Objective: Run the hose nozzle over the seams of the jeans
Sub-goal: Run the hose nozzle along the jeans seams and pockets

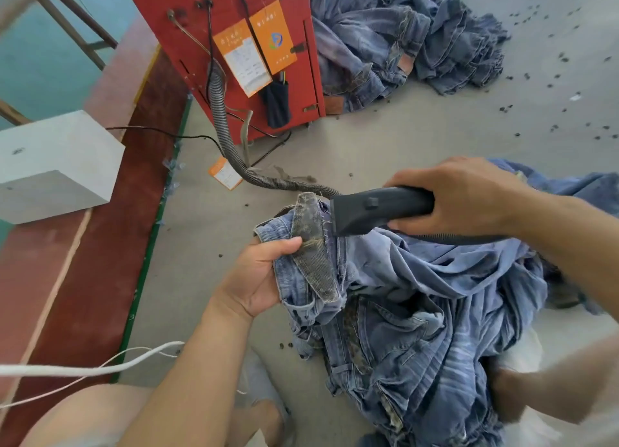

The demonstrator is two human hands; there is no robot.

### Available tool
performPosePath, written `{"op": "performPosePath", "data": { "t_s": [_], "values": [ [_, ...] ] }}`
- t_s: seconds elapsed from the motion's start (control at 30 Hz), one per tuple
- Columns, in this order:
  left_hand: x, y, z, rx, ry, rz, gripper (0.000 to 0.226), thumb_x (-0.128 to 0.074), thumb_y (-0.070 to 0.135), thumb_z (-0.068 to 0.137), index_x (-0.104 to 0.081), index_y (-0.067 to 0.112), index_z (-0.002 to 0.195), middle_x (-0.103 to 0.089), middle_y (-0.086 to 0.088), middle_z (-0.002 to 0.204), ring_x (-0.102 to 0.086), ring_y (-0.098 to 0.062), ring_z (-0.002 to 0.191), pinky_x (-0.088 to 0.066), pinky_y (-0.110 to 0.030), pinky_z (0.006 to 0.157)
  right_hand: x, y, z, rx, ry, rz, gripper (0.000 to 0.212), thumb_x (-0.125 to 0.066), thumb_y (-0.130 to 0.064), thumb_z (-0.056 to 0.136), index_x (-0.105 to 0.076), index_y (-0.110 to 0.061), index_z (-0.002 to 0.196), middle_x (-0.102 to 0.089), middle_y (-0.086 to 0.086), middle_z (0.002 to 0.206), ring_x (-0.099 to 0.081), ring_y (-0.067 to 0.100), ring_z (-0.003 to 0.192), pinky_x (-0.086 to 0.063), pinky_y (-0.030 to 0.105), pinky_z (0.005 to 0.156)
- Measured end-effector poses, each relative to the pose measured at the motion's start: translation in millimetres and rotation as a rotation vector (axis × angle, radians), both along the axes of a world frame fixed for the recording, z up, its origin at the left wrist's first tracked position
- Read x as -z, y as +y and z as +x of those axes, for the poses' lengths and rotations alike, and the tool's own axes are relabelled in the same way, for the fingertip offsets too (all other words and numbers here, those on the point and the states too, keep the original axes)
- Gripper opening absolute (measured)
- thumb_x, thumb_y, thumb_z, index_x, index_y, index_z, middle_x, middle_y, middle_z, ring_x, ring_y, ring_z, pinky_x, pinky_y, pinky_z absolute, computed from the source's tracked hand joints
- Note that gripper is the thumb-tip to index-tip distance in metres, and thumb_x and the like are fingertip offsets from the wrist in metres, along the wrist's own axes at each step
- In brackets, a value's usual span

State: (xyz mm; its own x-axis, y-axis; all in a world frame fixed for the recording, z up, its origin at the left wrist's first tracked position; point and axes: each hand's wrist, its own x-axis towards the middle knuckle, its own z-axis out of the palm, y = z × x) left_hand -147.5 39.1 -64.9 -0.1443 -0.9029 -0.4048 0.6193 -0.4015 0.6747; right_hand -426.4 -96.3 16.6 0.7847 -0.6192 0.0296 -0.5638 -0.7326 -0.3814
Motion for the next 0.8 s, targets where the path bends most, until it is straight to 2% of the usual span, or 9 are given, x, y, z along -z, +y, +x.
{"op": "performPosePath", "data": {
  "t_s": [0.1, 0.13, 0.27, 0.33, 0.43, 0.53, 0.63, 0.7, 0.8],
  "values": [
    [2, 2, -7, 0.021, -0.025, 0.002, 0.038, -0.059, 0.001, 0.090, -0.070, 0.000, 0.126, -0.073, -0.023, 0.117, -0.074, -0.034, 0.105, -0.061, -0.045, 0.087, 5, 7, 5, -0.039, 0.034, 0.003, 0.048, -0.046, -0.072, 0.075, -0.060, -0.050, 0.116, -0.060, -0.018, 0.061, -0.057, 0.005, 0.055, -0.052, 0.034, 0.056],
    [1, 3, -9, 0.029, -0.033, 0.007, 0.039, -0.061, 0.001, 0.088, -0.070, 0.000, 0.126, -0.073, -0.023, 0.117, -0.074, -0.034, 0.104, -0.061, -0.045, 0.086, 6, 10, 8, -0.062, 0.013, 0.016, 0.047, -0.048, -0.070, 0.076, -0.062, -0.048, 0.116, -0.061, -0.016, 0.061, -0.058, 0.007, 0.055, -0.053, 0.035, 0.057],
    [0, 3, -7, 0.016, -0.005, 0.016, 0.045, -0.062, 0.000, 0.086, -0.065, -0.004, 0.131, -0.072, -0.024, 0.117, -0.074, -0.036, 0.102, -0.061, -0.047, 0.085, -1, 8, 5, -0.053, -0.181, 0.062, 0.038, -0.061, -0.062, 0.080, -0.065, -0.044, 0.114, -0.065, -0.021, 0.068, -0.063, 0.006, 0.059, -0.047, 0.019, 0.054],
    [1, 2, -6, -0.007, 0.003, 0.004, 0.043, -0.062, 0.000, 0.085, -0.067, -0.004, 0.128, -0.073, -0.024, 0.115, -0.074, -0.036, 0.101, -0.061, -0.048, 0.085, -6, 4, -1, -0.070, -0.109, 0.017, 0.039, -0.056, -0.066, 0.079, -0.062, -0.049, 0.114, -0.063, -0.026, 0.068, -0.062, 0.002, 0.059, -0.044, 0.015, 0.053],
    [4, 3, -8, -0.003, -0.013, 0.038, 0.041, -0.065, 0.004, 0.083, -0.071, -0.003, 0.123, -0.074, -0.024, 0.114, -0.074, -0.037, 0.101, -0.061, -0.048, 0.085, 3, 13, 0, -0.127, 0.082, -0.048, 0.043, -0.047, -0.070, 0.079, -0.056, -0.053, 0.118, -0.068, -0.022, 0.075, -0.062, 0.004, 0.062, -0.053, 0.029, 0.059],
    [6, 4, -9, 0.021, -0.048, 0.064, 0.039, -0.066, 0.007, 0.082, -0.074, 0.000, 0.119, -0.075, -0.021, 0.110, -0.075, -0.033, 0.099, -0.062, -0.047, 0.084, 8, 21, 11, -0.128, -0.061, 0.024, 0.041, -0.053, -0.064, 0.082, -0.062, -0.046, 0.118, -0.066, -0.017, 0.068, -0.061, 0.007, 0.058, -0.052, 0.028, 0.057],
    [7, 3, -8, -0.001, -0.009, 0.064, 0.039, -0.065, 0.005, 0.084, -0.072, -0.003, 0.121, -0.074, -0.023, 0.114, -0.074, -0.036, 0.103, -0.061, -0.048, 0.087, -4, 8, 5, -0.052, -0.163, 0.008, 0.041, -0.057, -0.065, 0.081, -0.064, -0.044, 0.116, -0.060, -0.027, 0.062, -0.061, -0.001, 0.060, -0.047, 0.018, 0.052],
    [7, 3, -8, -0.021, 0.006, 0.045, 0.040, -0.063, 0.004, 0.085, -0.070, -0.004, 0.123, -0.073, -0.024, 0.116, -0.073, -0.038, 0.106, -0.060, -0.049, 0.088, -8, 4, -3, -0.044, -0.061, -0.037, 0.044, -0.051, -0.069, 0.079, -0.061, -0.049, 0.117, -0.059, -0.029, 0.062, -0.060, -0.001, 0.058, -0.047, 0.021, 0.052],
    [6, 4, -11, -0.013, -0.005, 0.062, 0.053, -0.072, 0.006, 0.079, -0.065, -0.008, 0.130, -0.070, -0.028, 0.118, -0.072, -0.040, 0.106, -0.060, -0.051, 0.087, 3, 17, 5, -0.151, 0.080, -0.067, 0.047, -0.043, -0.071, 0.081, -0.057, -0.050, 0.120, -0.069, -0.021, 0.077, -0.065, 0.004, 0.068, -0.055, 0.030, 0.062]
  ]
}}
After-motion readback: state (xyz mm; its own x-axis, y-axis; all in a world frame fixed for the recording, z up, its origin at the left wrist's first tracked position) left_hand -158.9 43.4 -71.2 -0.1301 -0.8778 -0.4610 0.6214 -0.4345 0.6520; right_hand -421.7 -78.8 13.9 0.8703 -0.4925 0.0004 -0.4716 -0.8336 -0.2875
